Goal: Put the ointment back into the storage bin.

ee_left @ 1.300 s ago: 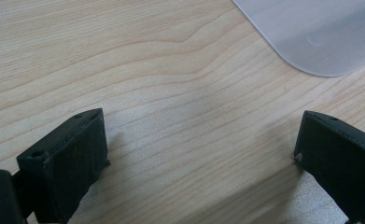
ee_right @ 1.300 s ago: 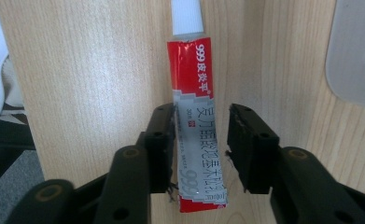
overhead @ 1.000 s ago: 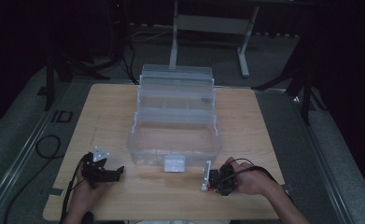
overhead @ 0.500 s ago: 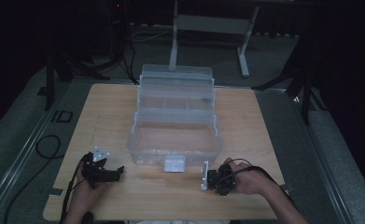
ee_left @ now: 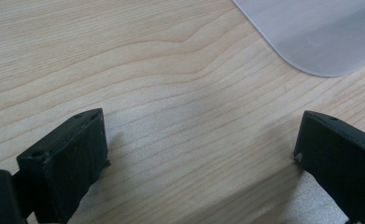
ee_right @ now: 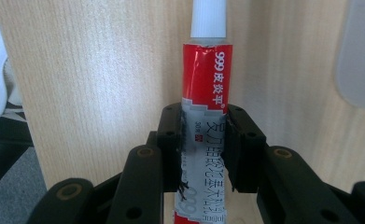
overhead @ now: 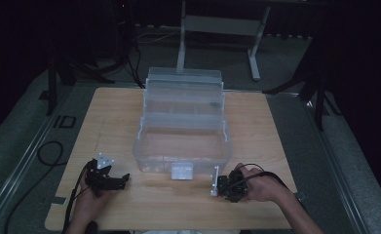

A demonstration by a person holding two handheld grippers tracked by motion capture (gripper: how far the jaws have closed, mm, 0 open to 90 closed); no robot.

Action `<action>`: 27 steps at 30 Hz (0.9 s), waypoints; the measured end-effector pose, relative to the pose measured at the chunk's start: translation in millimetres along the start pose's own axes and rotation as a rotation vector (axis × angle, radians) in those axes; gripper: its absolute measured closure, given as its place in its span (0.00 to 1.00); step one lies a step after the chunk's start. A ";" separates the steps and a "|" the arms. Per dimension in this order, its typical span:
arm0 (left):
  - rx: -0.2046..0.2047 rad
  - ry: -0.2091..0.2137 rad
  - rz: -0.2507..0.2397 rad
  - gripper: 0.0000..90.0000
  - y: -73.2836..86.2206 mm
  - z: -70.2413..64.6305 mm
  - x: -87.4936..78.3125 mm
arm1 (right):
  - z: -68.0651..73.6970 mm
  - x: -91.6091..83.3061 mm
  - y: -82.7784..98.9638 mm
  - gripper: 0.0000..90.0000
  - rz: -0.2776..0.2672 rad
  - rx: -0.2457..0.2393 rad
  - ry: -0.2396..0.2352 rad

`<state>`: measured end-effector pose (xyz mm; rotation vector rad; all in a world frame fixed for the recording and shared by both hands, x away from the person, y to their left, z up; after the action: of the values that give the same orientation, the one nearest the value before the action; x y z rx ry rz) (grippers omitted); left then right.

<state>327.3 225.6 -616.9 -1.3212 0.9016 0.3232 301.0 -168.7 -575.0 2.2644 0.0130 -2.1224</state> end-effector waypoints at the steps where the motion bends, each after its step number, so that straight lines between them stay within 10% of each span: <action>1: 0.000 0.000 0.000 0.03 0.0 0.0 0.0 | -0.8 -2.5 0.4 0.78 -0.001 0.003 0.004; 27: 0.000 0.000 0.000 0.03 0.0 0.0 0.0 | -16.2 -51.5 5.7 0.78 -0.025 0.005 0.054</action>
<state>327.3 225.6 -616.9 -1.3216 0.9015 0.3232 314.0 -172.8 -522.5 2.3362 0.0380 -2.0749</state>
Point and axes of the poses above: each handheld gripper's, and its own axes: x roughly forward along the jaws, y roughly out of its underside, z roughly to its left, the point moved 7 cm from there along x, roughly forward along the jaws, and after that the axes turned 1 degree about -x, right-handed, at the moved point
